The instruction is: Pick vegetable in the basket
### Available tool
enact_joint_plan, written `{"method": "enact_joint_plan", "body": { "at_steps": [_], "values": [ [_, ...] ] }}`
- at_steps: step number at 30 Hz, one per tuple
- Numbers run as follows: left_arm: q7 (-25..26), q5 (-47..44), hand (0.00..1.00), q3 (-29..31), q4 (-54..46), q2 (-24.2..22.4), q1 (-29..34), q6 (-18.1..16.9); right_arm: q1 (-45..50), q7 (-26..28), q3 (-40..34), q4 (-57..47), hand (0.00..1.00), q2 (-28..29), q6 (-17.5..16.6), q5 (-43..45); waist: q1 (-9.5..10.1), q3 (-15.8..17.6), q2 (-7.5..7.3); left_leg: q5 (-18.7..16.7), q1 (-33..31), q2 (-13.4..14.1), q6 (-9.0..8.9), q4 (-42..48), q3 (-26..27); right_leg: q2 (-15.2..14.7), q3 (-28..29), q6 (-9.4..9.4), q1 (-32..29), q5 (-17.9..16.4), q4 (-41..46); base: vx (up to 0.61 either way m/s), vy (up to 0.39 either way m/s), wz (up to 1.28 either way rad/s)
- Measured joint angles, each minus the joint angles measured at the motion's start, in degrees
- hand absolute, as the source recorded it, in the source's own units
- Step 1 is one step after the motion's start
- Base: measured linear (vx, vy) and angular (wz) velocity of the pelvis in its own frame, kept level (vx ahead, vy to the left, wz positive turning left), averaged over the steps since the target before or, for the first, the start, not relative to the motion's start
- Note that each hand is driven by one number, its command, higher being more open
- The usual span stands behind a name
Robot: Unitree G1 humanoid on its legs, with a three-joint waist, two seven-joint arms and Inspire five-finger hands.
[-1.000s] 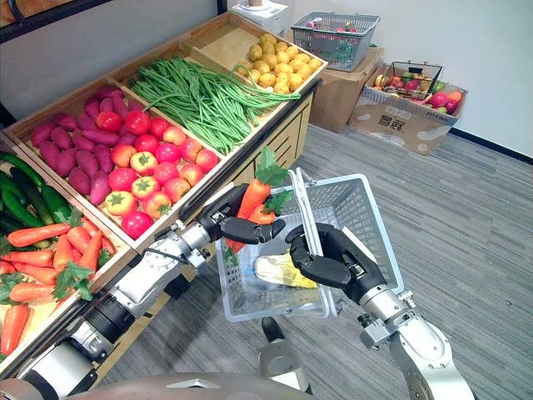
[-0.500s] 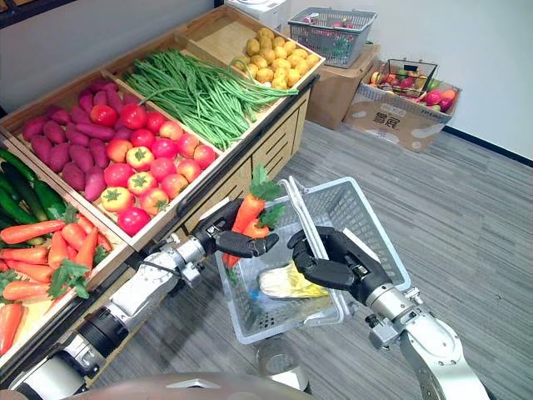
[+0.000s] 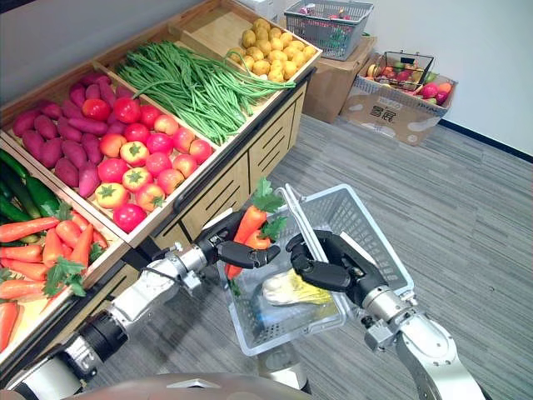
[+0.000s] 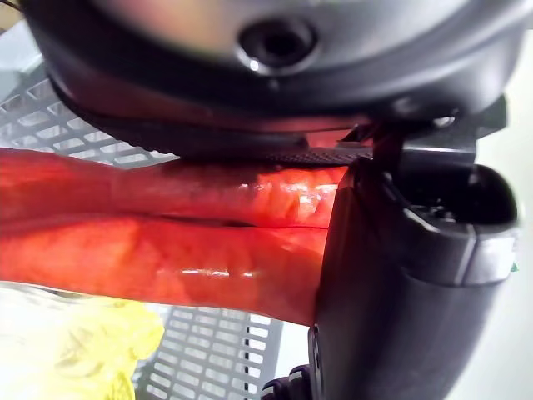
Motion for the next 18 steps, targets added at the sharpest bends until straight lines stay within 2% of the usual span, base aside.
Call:
{"method": "enact_joint_plan", "body": {
  "at_steps": [5, 18],
  "values": [
    [0.0, 0.3, 0.0, -1.3, 0.3, 1.3, -0.6, 0.0, -0.2, -1.3, 1.0, 0.0, 0.0, 0.1, 0.0, -0.2, -0.38, 0.1, 0.02, 0.0, -0.9, -0.4, 0.11, 0.3, -1.3, -0.6, -1.1, 0.0, 0.1, 0.0, 0.1, 0.0, 0.031, 0.11],
    [0.1, 2.9, 0.0, -4.2, -4.5, 9.1, -2.8, 1.0, -1.5, -1.1, 1.7, 0.0, 0.0, 0.8, 0.0, -4.4, -0.88, 0.1, -0.01, 0.3, -2.2, -0.7, 0.71, 0.7, -3.4, -1.2, -2.8, 0.01, 0.1, 0.0, 0.7, 0.0, 0.03, 0.08]
  ]
}}
